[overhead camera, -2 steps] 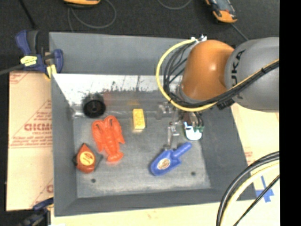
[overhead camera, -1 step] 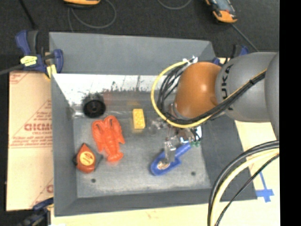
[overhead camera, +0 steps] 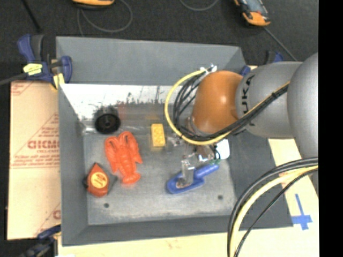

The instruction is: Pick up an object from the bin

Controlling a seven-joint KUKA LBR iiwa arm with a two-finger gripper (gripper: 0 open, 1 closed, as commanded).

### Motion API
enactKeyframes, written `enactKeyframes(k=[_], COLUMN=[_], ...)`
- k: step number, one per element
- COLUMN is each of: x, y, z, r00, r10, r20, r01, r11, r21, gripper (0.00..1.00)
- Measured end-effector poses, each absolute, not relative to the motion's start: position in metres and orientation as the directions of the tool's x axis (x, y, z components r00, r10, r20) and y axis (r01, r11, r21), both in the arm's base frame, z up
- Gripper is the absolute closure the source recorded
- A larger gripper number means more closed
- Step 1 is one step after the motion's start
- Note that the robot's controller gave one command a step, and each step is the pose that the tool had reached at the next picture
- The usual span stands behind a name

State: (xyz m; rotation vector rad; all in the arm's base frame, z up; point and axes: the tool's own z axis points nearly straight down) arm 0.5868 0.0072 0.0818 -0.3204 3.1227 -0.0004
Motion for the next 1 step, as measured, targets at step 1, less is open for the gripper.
enactKeyframes(k=[1], x=[0.5573], y=[-0.0018], z=[0.0757], r00=[-0.974], r10=[-0.225], r20=[-0.008], r01=[-0.225], r11=[0.974], r21=[-0.001], gripper=[0.0])
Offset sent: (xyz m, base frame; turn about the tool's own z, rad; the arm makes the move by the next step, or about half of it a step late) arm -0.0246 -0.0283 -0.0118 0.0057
